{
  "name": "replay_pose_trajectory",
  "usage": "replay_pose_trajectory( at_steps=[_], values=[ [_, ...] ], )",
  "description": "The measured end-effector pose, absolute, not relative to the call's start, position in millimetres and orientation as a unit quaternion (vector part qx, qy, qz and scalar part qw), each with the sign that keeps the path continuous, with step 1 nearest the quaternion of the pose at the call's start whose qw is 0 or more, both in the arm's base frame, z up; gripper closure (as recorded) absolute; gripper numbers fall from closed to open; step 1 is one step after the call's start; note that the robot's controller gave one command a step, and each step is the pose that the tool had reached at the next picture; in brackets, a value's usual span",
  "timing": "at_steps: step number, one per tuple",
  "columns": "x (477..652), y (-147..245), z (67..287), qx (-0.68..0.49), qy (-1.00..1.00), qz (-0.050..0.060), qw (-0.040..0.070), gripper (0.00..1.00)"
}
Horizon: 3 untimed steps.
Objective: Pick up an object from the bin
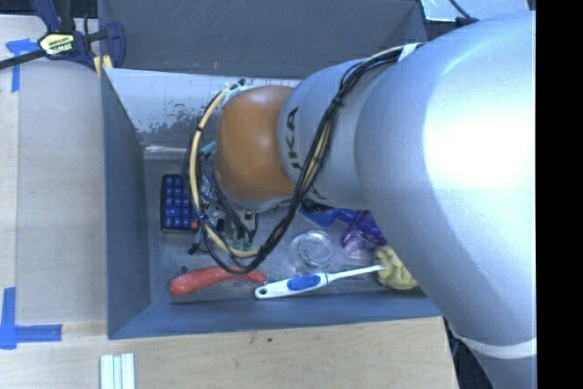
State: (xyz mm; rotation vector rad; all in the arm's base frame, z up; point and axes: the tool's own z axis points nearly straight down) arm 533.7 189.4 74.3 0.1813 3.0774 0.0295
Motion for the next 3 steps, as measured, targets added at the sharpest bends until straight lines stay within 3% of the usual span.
replay_pose_trajectory(
  at_steps=[1,2,3],
  values=[
    [535.5,192,87,0.060,0.998,0.007,0.025,1.00],
    [540.8,193,130,0.028,0.999,0.006,0.028,1.00],
    [559.2,206,73,0.081,0.996,0.009,0.029,1.00]
  ],
)
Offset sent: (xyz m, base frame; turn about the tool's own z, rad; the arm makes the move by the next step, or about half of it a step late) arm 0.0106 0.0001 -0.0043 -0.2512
